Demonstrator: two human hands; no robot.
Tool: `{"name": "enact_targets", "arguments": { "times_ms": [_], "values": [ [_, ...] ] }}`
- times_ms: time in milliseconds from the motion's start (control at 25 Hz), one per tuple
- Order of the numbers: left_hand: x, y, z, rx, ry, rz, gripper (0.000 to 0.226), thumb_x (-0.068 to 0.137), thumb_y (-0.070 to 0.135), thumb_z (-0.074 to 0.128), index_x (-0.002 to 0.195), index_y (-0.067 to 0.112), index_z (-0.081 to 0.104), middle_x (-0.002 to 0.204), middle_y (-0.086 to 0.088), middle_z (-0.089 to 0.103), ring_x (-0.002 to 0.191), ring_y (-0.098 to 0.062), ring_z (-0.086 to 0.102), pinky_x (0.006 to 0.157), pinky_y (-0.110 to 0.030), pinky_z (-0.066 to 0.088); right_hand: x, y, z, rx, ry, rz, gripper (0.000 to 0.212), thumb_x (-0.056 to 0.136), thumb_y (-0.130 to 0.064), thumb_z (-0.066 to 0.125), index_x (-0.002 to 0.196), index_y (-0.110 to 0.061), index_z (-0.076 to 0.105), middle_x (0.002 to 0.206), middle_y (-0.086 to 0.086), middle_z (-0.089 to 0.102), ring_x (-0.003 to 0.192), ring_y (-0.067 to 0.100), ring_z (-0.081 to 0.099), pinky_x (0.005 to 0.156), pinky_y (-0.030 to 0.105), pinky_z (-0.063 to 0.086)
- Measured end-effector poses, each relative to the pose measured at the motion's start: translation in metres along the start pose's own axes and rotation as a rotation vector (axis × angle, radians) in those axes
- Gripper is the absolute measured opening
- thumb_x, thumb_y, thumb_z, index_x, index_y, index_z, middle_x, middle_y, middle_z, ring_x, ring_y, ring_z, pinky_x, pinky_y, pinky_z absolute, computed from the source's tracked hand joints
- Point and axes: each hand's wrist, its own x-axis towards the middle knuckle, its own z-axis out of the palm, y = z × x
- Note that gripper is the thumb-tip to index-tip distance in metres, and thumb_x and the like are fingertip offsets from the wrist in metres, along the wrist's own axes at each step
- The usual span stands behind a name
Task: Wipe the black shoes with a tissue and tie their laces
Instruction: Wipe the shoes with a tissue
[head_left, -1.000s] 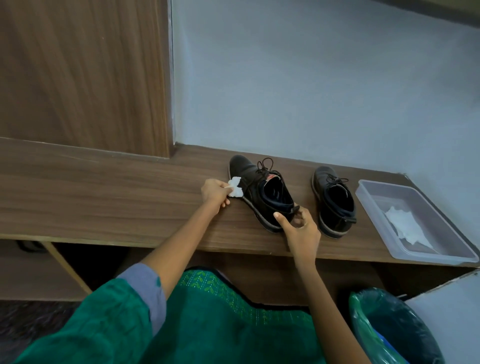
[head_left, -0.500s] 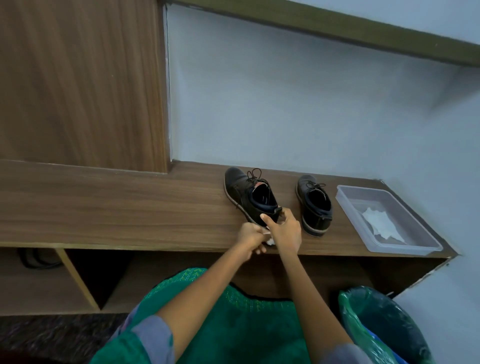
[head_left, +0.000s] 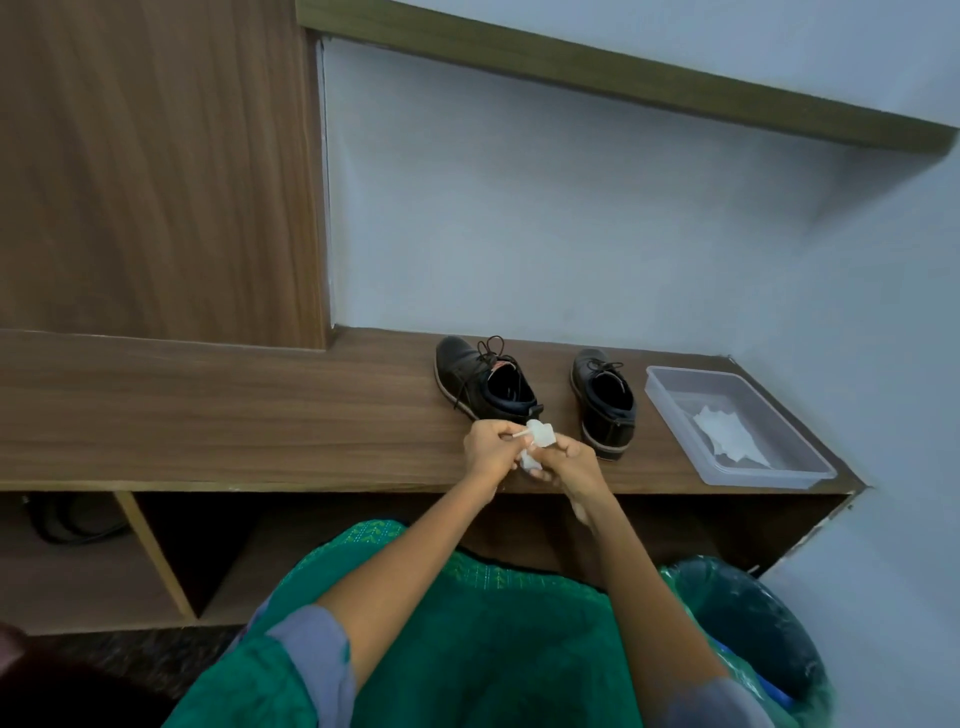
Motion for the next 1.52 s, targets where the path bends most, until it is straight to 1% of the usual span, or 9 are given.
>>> {"name": "enact_targets", "arguments": {
  "times_ms": [120, 240, 360, 520, 760, 960, 1200, 1400, 1520],
  "values": [
    [0.004, 0.015, -0.009, 0.242, 0.135, 0.378, 0.03, 0.088, 0.011, 0.059, 0.118, 0.009, 0.062, 0.11, -0.009, 0.064, 0.097, -0.017, 0.059, 0.083, -0.027, 0.051, 0.007, -0.003, 0.006, 0.096, 0.204, -0.022, 0.019, 0.088, -0.009, 0.061, 0.107, -0.008, 0.065, 0.085, 0.004, 0.067, 0.071, 0.013, 0.062, 0.053, 0.015, 0.053],
    [0.017, 0.035, -0.01, 0.644, 0.162, 0.611, 0.037, 0.091, 0.023, 0.057, 0.124, 0.007, 0.057, 0.12, -0.01, 0.055, 0.116, -0.023, 0.046, 0.093, -0.033, 0.045, 0.013, 0.005, 0.003, 0.105, 0.368, -0.036, 0.017, 0.087, -0.015, 0.063, 0.103, -0.011, 0.067, 0.084, 0.006, 0.067, 0.067, 0.012, 0.059, 0.048, 0.016, 0.05],
    [0.037, 0.053, 0.002, 0.975, 0.038, 0.48, 0.036, 0.089, 0.03, 0.058, 0.109, 0.0, 0.062, 0.117, -0.015, 0.056, 0.116, -0.028, 0.045, 0.088, -0.036, 0.045, 0.013, 0.015, -0.002, 0.134, 0.427, -0.044, 0.017, 0.086, -0.017, 0.064, 0.102, -0.013, 0.068, 0.083, 0.007, 0.067, 0.067, 0.013, 0.058, 0.051, 0.021, 0.047],
    [0.046, 0.059, 0.006, 1.112, -0.123, 0.338, 0.017, 0.088, 0.01, 0.059, 0.098, -0.004, 0.06, 0.106, -0.02, 0.062, 0.097, -0.034, 0.059, 0.074, -0.038, 0.05, 0.011, 0.026, -0.01, 0.21, 0.492, -0.04, 0.018, 0.09, -0.01, 0.059, 0.106, -0.012, 0.066, 0.079, 0.007, 0.064, 0.062, 0.012, 0.053, 0.047, 0.019, 0.045],
    [0.041, 0.038, -0.037, 1.0, -0.301, 0.578, 0.033, 0.087, -0.001, 0.055, 0.119, 0.006, 0.061, 0.116, -0.011, 0.06, 0.106, -0.024, 0.06, 0.089, -0.036, 0.049, 0.015, 0.029, 0.009, 0.226, 0.545, 0.028, 0.031, 0.091, -0.009, 0.056, 0.121, -0.004, 0.06, 0.094, 0.009, 0.066, 0.068, 0.01, 0.058, 0.053, 0.019, 0.048],
    [0.035, 0.021, -0.105, 1.154, -0.368, 0.902, 0.034, 0.085, -0.003, 0.056, 0.117, 0.008, 0.061, 0.113, -0.008, 0.06, 0.105, -0.019, 0.054, 0.084, -0.031, 0.05, 0.016, 0.019, 0.037, 0.223, 0.572, 0.037, 0.029, 0.089, -0.009, 0.059, 0.118, -0.006, 0.064, 0.085, 0.002, 0.066, 0.08, 0.016, 0.062, 0.062, 0.024, 0.052],
    [0.028, 0.032, -0.105, 0.888, -0.333, 0.496, 0.033, 0.088, 0.007, 0.052, 0.118, 0.011, 0.063, 0.114, -0.007, 0.067, 0.098, -0.023, 0.063, 0.094, -0.032, 0.048, 0.007, 0.009, 0.106, 0.056, 0.568, 0.035, 0.019, 0.091, -0.013, 0.057, 0.105, -0.008, 0.07, 0.08, 0.002, 0.064, 0.074, 0.02, 0.065, 0.068, 0.033, 0.054],
    [0.03, 0.026, -0.09, 0.913, -0.247, 0.497, 0.022, 0.087, 0.02, 0.063, 0.104, 0.01, 0.071, 0.097, -0.006, 0.07, 0.093, -0.019, 0.062, 0.082, -0.028, 0.048, -0.011, 0.02, 0.117, -0.261, 0.58, -0.367, 0.018, 0.088, -0.012, 0.058, 0.098, -0.015, 0.073, 0.072, 0.003, 0.065, 0.064, 0.014, 0.057, 0.055, 0.021, 0.038],
    [0.032, 0.034, -0.083, 0.954, -0.346, 0.494, 0.02, 0.085, 0.013, 0.064, 0.104, 0.008, 0.07, 0.102, -0.005, 0.069, 0.096, -0.018, 0.061, 0.083, -0.026, 0.046, 0.002, 0.019, 0.1, -0.249, 0.617, -0.222, 0.021, 0.089, -0.01, 0.055, 0.098, -0.014, 0.074, 0.075, 0.0, 0.066, 0.067, 0.013, 0.056, 0.056, 0.023, 0.042]
  ]
}}
